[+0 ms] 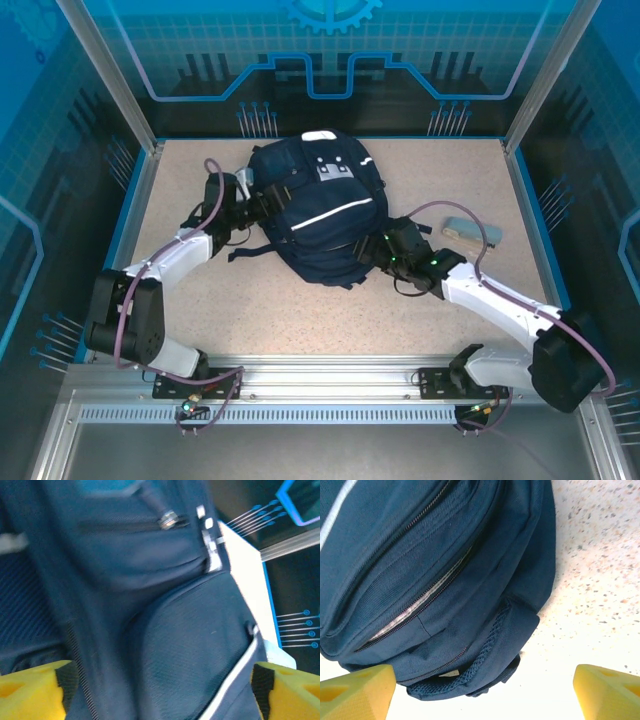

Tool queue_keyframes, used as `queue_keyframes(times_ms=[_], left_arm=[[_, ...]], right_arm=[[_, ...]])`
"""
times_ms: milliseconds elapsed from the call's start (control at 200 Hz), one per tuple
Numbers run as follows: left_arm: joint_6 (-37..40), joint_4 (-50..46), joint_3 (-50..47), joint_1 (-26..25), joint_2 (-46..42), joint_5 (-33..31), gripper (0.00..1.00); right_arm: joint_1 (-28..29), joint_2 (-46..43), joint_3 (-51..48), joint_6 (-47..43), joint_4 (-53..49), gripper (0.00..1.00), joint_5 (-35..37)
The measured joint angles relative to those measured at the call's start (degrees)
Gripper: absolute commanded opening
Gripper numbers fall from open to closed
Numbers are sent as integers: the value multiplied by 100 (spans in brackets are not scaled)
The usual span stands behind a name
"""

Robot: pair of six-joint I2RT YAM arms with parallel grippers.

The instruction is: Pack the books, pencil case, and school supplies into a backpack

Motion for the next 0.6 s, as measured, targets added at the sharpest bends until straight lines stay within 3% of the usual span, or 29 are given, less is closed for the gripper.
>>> queue_keyframes(times_ms=[260,540,600], left_arm=[[-811,66,-789,229,-11,9,54],[-1325,999,-807,227,457,457,50],[-1403,1150,-807,227,577,575,45]], right_arm=[[162,404,234,-63,138,93,-155],[282,730,393,-127,251,93,-293],[313,780,457,-146,234,93,-306]])
